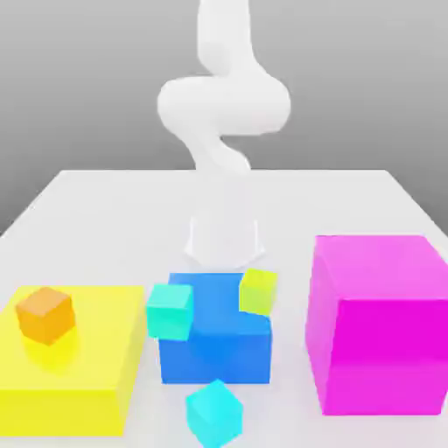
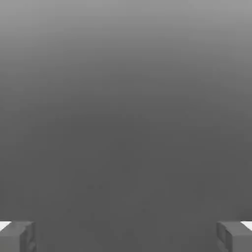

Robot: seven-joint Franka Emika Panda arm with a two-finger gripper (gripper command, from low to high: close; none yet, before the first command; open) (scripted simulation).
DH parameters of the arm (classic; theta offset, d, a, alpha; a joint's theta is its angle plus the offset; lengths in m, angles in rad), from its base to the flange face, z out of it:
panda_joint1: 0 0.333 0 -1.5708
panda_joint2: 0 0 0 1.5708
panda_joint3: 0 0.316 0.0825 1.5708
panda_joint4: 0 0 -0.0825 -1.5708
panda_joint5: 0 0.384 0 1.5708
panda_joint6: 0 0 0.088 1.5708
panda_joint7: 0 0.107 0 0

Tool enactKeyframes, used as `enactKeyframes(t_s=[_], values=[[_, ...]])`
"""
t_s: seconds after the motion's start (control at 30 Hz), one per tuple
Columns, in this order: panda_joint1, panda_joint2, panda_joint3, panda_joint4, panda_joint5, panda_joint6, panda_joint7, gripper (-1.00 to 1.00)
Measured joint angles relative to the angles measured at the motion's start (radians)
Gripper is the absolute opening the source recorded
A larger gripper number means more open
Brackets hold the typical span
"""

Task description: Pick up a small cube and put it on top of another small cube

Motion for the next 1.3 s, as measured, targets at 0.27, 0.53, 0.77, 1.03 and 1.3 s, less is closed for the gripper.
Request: enactKeyframes(t_s=[0.27,0.53,0.77,1.03,1.3], values=[[0.104,0.297,-0.104,-0.062,0.071,0.120,-0.246,0.00],[0.158,0.588,-0.155,-0.123,0.140,0.237,-0.486,0.00],[0.156,0.833,-0.159,-0.179,0.126,0.346,-0.644,0.00],[0.093,1.103,-0.090,-0.165,0.163,0.535,-0.736,-1.00],[0.101,1.077,-0.100,-0.170,0.149,0.513,-0.726,-1.00]])
